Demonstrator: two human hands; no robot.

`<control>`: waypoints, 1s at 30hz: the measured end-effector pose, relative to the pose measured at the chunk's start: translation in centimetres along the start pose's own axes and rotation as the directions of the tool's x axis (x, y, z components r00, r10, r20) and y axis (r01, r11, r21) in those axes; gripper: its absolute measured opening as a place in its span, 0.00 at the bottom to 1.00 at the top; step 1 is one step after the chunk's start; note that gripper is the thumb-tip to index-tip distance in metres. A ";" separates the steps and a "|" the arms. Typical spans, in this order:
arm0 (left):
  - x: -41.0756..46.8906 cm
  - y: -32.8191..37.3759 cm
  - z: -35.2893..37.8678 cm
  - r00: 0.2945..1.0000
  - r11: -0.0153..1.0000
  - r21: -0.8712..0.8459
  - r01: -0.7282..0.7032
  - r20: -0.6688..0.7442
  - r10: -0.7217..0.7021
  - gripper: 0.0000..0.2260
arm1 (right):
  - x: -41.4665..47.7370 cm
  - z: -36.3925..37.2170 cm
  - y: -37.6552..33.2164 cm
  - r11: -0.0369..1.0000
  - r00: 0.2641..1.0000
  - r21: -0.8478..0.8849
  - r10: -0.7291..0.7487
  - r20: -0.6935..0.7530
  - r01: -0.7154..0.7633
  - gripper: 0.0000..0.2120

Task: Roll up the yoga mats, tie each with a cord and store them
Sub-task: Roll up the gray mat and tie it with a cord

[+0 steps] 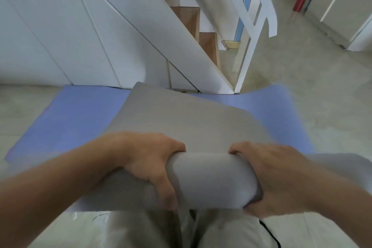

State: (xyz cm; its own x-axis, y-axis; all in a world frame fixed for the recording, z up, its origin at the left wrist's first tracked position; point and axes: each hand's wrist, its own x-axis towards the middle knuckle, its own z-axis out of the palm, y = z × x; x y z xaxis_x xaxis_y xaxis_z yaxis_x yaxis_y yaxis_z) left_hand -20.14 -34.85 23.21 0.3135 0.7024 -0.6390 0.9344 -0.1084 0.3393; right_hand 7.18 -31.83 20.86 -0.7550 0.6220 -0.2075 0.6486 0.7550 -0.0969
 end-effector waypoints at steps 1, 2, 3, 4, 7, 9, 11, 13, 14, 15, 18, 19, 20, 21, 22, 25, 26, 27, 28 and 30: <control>-0.3 0.0 0.2 0.998 0.998 -0.063 -0.003 0.059 0.007 0.31 | -0.5 -0.3 0.0 0.999 0.998 0.041 -0.026 0.055 0.024 0.41; -0.6 0.0 0.5 0.993 0.993 -0.114 0.008 0.114 0.005 0.31 | -0.8 -0.4 0.0 0.995 0.995 0.085 -0.059 0.084 0.052 0.40; -0.9 0.1 0.9 0.988 0.990 -0.138 0.018 0.153 0.003 0.32 | -0.9 -0.3 0.0 0.988 0.992 0.138 -0.088 0.089 0.075 0.39; -1.0 0.3 1.4 0.986 0.993 -0.115 0.010 0.164 0.009 0.33 | -0.8 0.0 0.0 0.978 0.988 0.193 -0.102 0.112 0.079 0.38; -1.5 0.9 3.5 0.999 0.984 0.179 -0.001 -0.036 0.008 0.42 | -0.4 1.0 0.5 0.943 0.973 0.332 -0.074 0.219 -0.003 0.37; -2.6 1.8 5.6 0.971 0.944 0.330 -0.009 -0.221 0.086 0.47 | -0.2 1.0 1.0 0.933 0.977 0.355 -0.012 0.211 -0.065 0.38; -2.4 2.2 8.2 0.915 0.886 0.464 0.022 -0.367 0.169 0.53 | -0.2 0.6 1.3 0.922 0.968 0.355 0.068 0.243 -0.154 0.39; -1.5 2.0 9.6 0.870 0.882 0.460 0.100 -0.470 0.146 0.49 | -0.3 0.5 1.0 0.942 0.967 0.297 0.088 0.238 -0.159 0.35; -1.1 1.9 9.0 0.888 0.901 0.418 0.114 -0.449 0.096 0.45 | -0.4 0.4 0.6 0.960 0.976 0.247 0.080 0.204 -0.130 0.34; -0.9 1.7 8.0 0.912 0.927 0.362 0.096 -0.404 0.063 0.42 | -0.6 0.6 0.2 0.978 0.986 0.184 0.072 0.148 -0.099 0.36; 0.1 0.6 3.8 0.978 1.000 0.005 0.029 -0.206 -0.028 0.36 | -0.6 1.9 -1.2 0.996 0.998 -0.080 0.028 -0.051 -0.032 0.52; 0.6 0.0 2.5 0.990 0.995 -0.102 0.024 -0.134 -0.038 0.33 | -0.3 2.4 -1.6 0.991 0.994 -0.129 0.028 -0.108 -0.041 0.54; 1.1 -0.4 1.5 0.997 0.982 -0.187 0.028 -0.065 -0.041 0.30 | 0.1 2.8 -1.8 0.988 0.988 -0.140 0.038 -0.147 -0.059 0.54; 1.7 -0.8 0.7 0.998 0.965 -0.257 0.049 -0.018 -0.056 0.27 | 0.7 2.8 -1.9 0.988 0.988 -0.132 0.056 -0.143 -0.075 0.53; 2.0 -1.1 0.0 0.997 0.951 -0.299 0.075 0.011 -0.075 0.24 | 1.4 2.5 -1.8 0.991 0.988 -0.107 0.068 -0.138 -0.083 0.52; 1.5 -0.7 -0.8 0.995 0.972 -0.225 0.062 -0.060 -0.078 0.30 | 2.9 0.3 -0.3 0.981 0.985 0.091 0.169 0.044 -0.172 0.47; 1.2 -0.4 -0.6 0.983 0.995 -0.076 0.072 -0.162 -0.083 0.39 | 3.4 -0.2 0.5 0.966 0.979 0.167 0.183 0.086 -0.195 0.44; 1.0 0.0 0.1 0.958 0.988 0.121 0.093 -0.280 -0.056 0.47 | 3.9 -0.5 1.2 0.951 0.974 0.227 0.187 0.127 -0.212 0.41; 1.0 0.3 1.2 0.927 0.939 0.320 0.122 -0.375 0.007 0.52 | 4.4 -0.8 1.7 0.938 0.967 0.260 0.189 0.171 -0.229 0.39; 1.7 0.5 3.3 0.885 0.823 0.534 0.195 -0.456 0.087 0.54 | 5.4 -1.5 2.1 0.919 0.947 0.296 0.183 0.263 -0.260 0.37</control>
State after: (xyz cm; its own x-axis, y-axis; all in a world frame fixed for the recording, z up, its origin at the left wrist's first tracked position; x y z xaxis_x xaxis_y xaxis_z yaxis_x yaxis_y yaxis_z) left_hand -18.56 -36.06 20.05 0.2815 0.9337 -0.2212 0.9201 -0.3281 -0.2138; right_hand 4.36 -26.56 20.96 -0.5711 0.6728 -0.4704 0.8209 0.4709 -0.3231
